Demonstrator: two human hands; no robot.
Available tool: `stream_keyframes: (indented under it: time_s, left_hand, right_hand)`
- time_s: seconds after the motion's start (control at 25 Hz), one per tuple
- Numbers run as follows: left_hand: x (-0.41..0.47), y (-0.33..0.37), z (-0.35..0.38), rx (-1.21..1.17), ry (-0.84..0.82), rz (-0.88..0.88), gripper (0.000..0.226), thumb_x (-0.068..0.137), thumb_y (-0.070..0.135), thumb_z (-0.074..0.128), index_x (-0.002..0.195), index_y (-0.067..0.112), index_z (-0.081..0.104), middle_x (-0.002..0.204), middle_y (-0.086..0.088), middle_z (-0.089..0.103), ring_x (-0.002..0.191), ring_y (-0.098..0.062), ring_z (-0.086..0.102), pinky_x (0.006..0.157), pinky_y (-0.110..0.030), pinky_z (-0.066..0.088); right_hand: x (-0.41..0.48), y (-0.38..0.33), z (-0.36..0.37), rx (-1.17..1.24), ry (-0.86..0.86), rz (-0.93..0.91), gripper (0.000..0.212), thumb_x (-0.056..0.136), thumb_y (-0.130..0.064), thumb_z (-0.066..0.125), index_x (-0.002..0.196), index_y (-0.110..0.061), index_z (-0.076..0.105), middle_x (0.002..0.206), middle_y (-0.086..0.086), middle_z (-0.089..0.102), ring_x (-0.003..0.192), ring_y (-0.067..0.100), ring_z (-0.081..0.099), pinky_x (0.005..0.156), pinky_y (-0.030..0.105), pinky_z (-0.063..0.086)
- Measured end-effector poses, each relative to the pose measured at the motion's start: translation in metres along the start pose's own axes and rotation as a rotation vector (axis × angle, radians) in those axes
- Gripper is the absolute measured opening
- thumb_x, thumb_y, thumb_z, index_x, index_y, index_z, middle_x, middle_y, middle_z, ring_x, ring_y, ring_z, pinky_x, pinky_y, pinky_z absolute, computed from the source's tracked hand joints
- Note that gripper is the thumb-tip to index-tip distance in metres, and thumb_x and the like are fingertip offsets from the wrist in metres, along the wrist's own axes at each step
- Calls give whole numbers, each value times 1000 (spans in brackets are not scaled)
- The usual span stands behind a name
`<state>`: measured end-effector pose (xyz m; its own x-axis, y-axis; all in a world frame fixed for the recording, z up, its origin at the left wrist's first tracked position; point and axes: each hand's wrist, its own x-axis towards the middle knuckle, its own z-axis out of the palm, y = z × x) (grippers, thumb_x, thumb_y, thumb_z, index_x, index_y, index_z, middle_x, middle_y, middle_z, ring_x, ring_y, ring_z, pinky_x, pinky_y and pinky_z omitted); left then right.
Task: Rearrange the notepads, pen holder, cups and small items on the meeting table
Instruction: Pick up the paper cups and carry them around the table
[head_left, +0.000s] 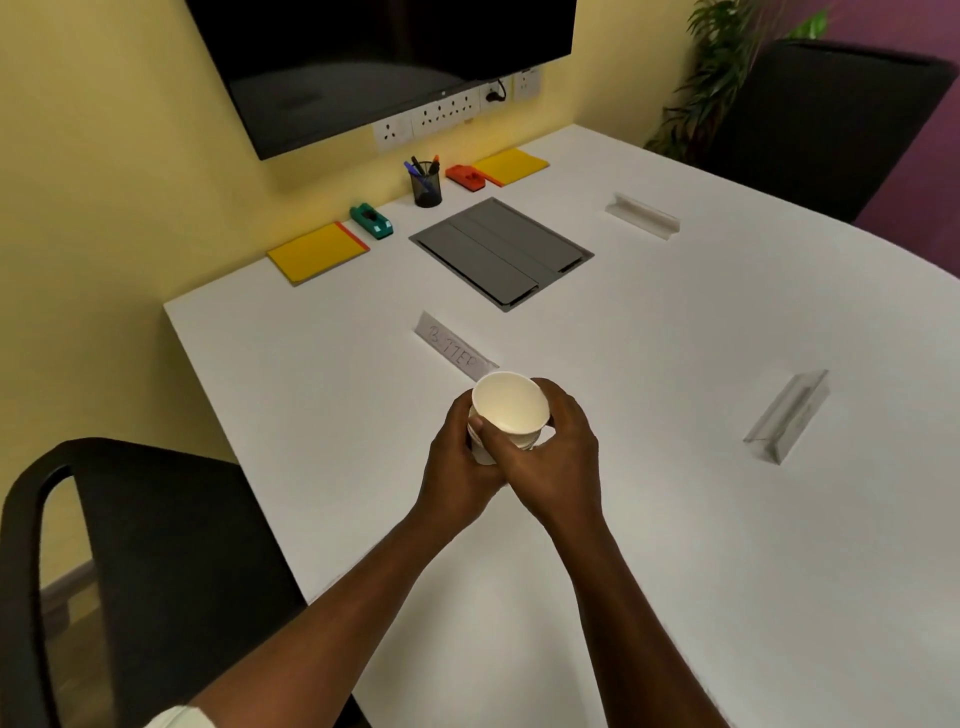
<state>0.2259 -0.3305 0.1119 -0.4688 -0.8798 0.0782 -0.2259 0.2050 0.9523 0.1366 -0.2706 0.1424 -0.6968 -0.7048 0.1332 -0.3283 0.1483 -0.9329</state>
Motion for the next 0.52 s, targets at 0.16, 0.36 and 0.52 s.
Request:
stream_keyframes:
  time_s: [0.16,0.36,0.52]
  left_hand:
    - [21,-28,-3,17,25,-73,68,53,40,85,111,42,48,108,25,60,101,-2,60,81,-19,53]
    - [33,-53,-15,67,88,-99,78,55,26,90,121,19,48,112,13,56,103,-8,54,80,-4,45]
    - [53,-59,-30,63,124,-68,78,57,22,90,122,14,48,113,9,55,104,-7,53,84,-9,47]
  right_hand:
    - [37,0,11,46,101,-18,56,59,-65,72,104,-37,54,102,-26,59,97,-2,56,79,33,54]
    - [102,25,39,-47,173,-58,65,67,-59,74,115,-21,52,104,-12,56,92,3,51,69,8,41]
    - [143,76,86,-194,39,35,69,67,-47,81,116,-11,49,114,7,59,105,21,58,82,33,53]
